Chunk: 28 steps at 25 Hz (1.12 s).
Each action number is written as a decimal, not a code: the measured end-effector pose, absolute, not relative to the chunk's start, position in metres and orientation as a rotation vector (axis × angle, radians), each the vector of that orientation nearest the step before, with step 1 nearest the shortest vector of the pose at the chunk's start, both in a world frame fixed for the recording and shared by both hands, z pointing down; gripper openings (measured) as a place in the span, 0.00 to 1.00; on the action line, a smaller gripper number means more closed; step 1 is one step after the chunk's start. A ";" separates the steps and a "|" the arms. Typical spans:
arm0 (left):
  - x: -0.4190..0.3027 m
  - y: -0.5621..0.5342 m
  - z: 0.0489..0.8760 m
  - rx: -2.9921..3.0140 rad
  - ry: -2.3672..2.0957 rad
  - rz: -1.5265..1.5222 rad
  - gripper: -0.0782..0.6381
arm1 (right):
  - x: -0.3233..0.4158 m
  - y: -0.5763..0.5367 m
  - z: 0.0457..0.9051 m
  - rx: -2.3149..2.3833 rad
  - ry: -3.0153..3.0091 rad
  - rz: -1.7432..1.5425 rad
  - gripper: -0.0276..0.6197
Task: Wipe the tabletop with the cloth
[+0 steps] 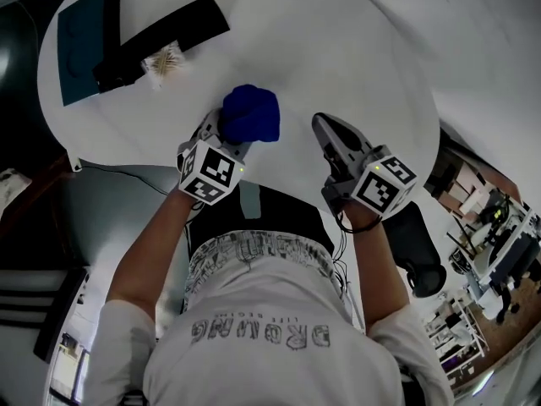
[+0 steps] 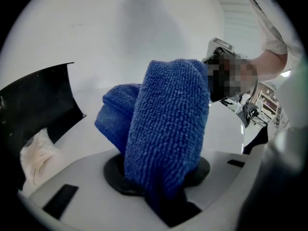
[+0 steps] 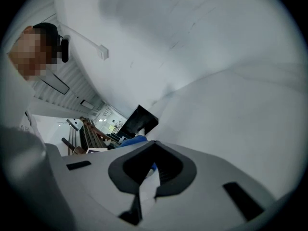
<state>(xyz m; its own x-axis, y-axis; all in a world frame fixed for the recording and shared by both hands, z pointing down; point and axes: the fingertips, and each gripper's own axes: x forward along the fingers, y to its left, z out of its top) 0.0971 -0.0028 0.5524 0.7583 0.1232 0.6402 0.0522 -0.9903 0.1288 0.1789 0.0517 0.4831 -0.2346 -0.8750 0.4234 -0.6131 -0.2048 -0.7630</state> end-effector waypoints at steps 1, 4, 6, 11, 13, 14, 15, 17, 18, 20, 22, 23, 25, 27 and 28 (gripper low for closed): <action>0.105 0.001 0.552 2.854 0.162 1.051 0.32 | 0.186 0.057 0.483 -1.760 1.767 -1.405 0.05; 0.129 0.013 0.550 2.871 0.225 1.061 0.32 | 0.204 0.074 0.482 -1.787 1.714 -1.385 0.05; 0.144 0.021 0.549 2.883 0.268 1.067 0.32 | 0.213 0.085 0.484 -1.804 1.680 -1.374 0.05; 0.173 0.035 0.550 2.909 0.348 1.082 0.32 | 0.227 0.109 0.488 -1.825 1.612 -1.357 0.05; 0.181 0.039 0.550 2.913 0.364 1.086 0.32 | 0.231 0.115 0.489 -1.831 1.594 -1.351 0.05; 0.184 0.041 0.550 2.915 0.370 1.089 0.32 | 0.232 0.118 0.489 -1.833 1.587 -1.347 0.05; 0.187 0.041 0.550 2.919 0.374 1.091 0.32 | 0.233 0.119 0.490 -1.833 1.581 -1.343 0.05; 0.189 0.041 0.552 2.924 0.374 1.094 0.32 | 0.233 0.121 0.491 -1.832 1.576 -1.337 0.05; 0.190 0.041 0.552 2.924 0.371 1.094 0.32 | 0.233 0.121 0.491 -1.832 1.576 -1.335 0.05; 0.190 0.041 0.552 2.917 0.363 1.094 0.32 | 0.233 0.121 0.489 -1.831 1.580 -1.328 0.05; 0.190 0.041 0.552 2.911 0.353 1.091 0.32 | 0.231 0.120 0.486 -1.829 1.590 -1.320 0.05; 0.190 0.041 0.551 2.910 0.347 1.087 0.32 | 0.230 0.119 0.484 -1.827 1.596 -1.316 0.05; 0.189 0.040 0.550 2.907 0.333 1.078 0.33 | 0.227 0.118 0.479 -1.825 1.612 -1.309 0.05; 0.187 0.038 0.547 2.909 0.317 1.068 0.33 | 0.225 0.115 0.475 -1.824 1.629 -1.304 0.05; 0.186 0.037 0.544 2.911 0.311 1.064 0.33 | 0.225 0.114 0.472 -1.824 1.637 -1.302 0.05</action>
<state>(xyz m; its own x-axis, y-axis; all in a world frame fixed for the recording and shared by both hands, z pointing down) 0.1860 0.0370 0.5441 0.7468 0.1956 0.6356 0.1774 -0.9797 0.0931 0.2249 0.1141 0.4723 -0.0982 -0.9178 0.3848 -0.5819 -0.2607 -0.7704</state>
